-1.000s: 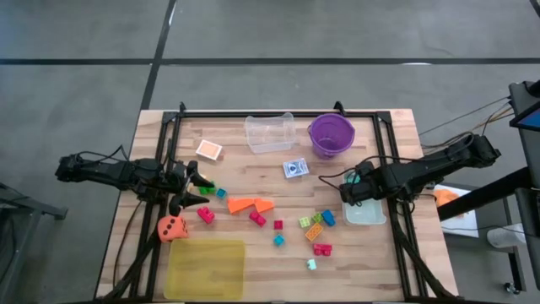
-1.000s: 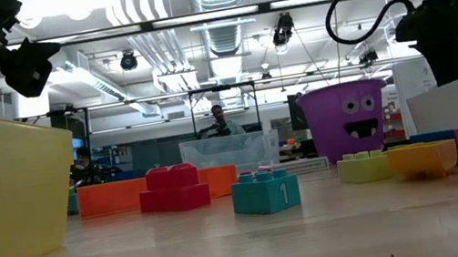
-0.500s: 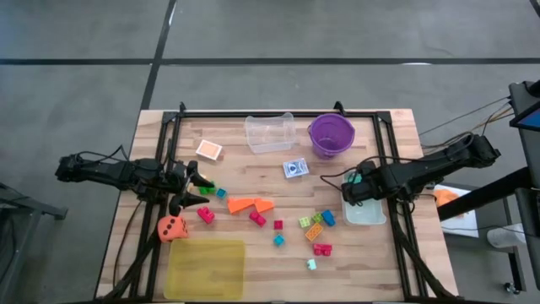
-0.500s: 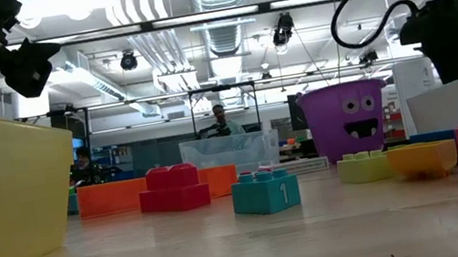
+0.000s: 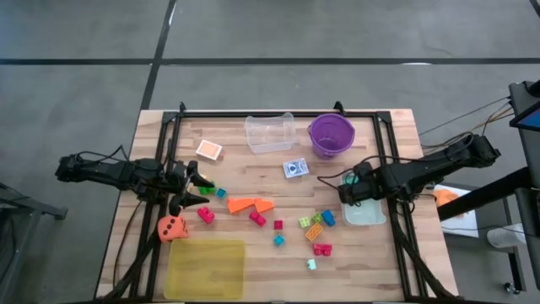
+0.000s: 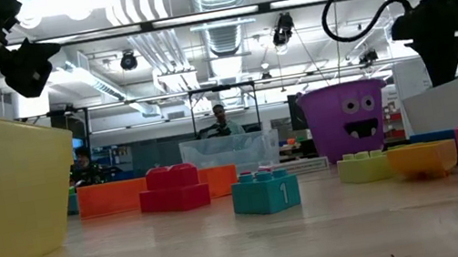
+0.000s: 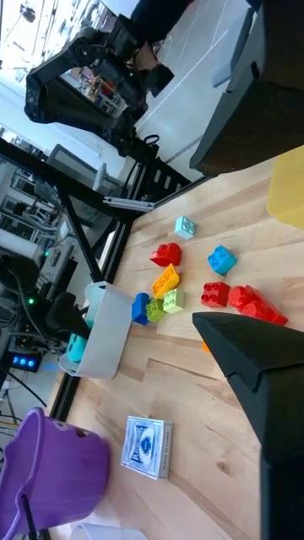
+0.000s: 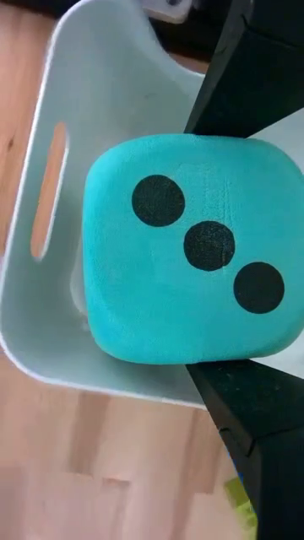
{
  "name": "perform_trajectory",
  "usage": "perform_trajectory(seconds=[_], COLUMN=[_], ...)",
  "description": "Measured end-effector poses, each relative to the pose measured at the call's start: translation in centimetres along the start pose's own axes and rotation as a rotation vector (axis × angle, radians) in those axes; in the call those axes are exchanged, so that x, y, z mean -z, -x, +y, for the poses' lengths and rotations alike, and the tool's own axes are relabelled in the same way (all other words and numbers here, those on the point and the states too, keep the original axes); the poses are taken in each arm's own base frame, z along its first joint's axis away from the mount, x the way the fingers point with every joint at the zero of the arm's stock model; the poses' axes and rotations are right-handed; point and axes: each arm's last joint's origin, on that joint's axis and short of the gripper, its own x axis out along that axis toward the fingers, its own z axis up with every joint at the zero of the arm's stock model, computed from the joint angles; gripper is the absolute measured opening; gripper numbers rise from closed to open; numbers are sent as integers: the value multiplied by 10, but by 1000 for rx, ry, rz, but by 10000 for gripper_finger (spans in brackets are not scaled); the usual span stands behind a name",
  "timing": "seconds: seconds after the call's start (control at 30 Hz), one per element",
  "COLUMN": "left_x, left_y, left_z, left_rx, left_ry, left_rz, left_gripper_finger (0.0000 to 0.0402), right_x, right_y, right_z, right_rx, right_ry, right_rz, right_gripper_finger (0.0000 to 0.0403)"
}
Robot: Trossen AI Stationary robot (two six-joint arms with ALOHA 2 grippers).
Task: Pick & Place Toys
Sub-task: Put the light blue dice into the white bin
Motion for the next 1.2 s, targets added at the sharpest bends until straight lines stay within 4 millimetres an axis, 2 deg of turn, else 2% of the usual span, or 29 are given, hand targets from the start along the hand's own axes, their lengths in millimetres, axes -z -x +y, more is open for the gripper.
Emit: perform_trajectory(seconds=[0.1, 0.53, 1.03, 1.2], left_x=[0, 3, 22, 29], left_y=[0, -1, 2, 4], left_z=[0, 1, 9, 12], left_rx=[0, -6, -87, -118], left_ry=[0, 6, 11, 15], left_rz=[0, 14, 209, 283], left_gripper_finger=[274, 274, 274, 274], right_x=[0, 1, 1, 1], right_y=[0, -1, -1, -1], right_z=[-6, -4, -3, 5], right_rx=[62, 49, 34, -41], right_ry=[-31, -86, -75, -59], right_rz=[23, 25, 27, 36], right_gripper_finger=[387, 387, 387, 387])
